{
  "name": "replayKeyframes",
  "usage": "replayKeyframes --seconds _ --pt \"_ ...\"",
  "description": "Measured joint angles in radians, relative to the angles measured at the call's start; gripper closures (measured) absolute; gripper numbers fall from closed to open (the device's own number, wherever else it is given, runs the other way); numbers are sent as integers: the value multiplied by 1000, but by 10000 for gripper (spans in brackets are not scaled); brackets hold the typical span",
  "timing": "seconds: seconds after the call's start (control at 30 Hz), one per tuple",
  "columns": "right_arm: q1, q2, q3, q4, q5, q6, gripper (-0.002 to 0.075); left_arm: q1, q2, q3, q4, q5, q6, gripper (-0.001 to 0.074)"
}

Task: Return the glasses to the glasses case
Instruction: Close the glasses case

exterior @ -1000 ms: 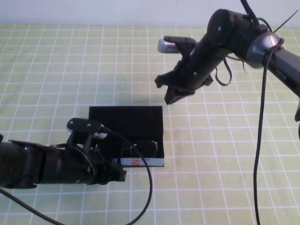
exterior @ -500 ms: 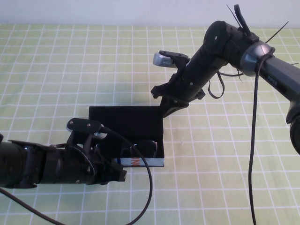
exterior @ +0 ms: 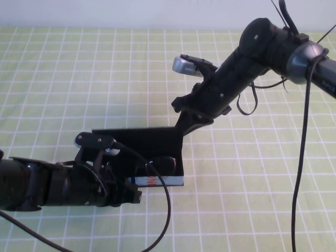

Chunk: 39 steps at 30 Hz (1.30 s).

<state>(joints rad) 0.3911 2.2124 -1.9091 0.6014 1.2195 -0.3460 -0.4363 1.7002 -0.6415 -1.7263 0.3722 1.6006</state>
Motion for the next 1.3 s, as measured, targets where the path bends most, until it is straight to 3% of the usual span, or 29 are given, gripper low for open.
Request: replayKeyframes --seconds 0.33,0.77,1.1,1.3 --pt "35 -99 187 41 -2 -60 737 0 -6 0 44 1 -59 737" --pt "81 -104 230 -50 -4 -67 737 0 -215 7 561 194 -573 737" --pt "81 -92 230 -42 -4 -64 737 0 -539 58 603 184 -619 737" --pt "81 -194 233 -29 -6 -68 737 0 -845 134 605 4 -557 737"
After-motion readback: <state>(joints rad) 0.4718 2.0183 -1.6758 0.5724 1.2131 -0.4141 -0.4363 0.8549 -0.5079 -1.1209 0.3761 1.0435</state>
